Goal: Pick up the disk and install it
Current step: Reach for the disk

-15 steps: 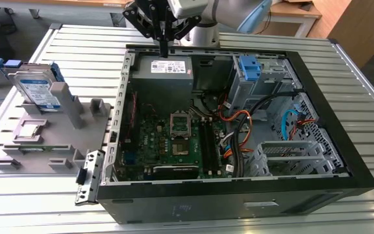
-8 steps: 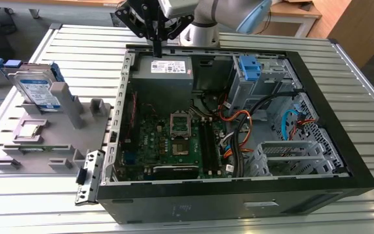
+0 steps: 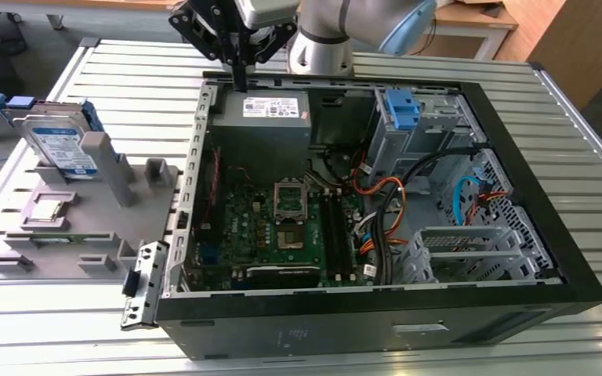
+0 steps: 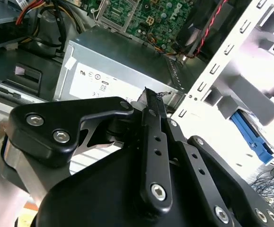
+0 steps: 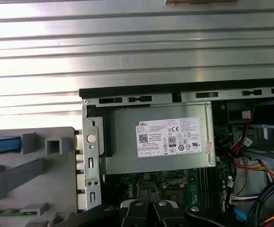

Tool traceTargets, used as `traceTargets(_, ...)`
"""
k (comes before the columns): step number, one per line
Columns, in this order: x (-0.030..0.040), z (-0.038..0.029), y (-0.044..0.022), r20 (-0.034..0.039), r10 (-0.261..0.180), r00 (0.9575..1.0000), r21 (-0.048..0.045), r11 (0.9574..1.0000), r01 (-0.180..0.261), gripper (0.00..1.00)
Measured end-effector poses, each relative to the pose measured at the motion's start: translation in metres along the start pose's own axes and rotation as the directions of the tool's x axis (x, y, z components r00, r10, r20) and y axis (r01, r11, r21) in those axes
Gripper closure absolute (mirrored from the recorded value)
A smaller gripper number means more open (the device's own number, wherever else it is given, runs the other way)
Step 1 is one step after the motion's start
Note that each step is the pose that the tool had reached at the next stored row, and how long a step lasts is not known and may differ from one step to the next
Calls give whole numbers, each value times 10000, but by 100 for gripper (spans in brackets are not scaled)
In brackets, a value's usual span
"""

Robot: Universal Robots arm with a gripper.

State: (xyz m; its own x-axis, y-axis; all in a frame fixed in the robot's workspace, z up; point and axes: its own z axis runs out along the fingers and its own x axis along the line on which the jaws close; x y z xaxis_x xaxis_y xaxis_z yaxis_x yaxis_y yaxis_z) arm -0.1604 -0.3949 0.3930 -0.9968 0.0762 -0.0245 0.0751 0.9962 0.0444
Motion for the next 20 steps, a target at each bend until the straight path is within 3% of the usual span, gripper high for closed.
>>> traceTargets(20,379,-7,-29,1,16,10000,0,10000,-16,89)
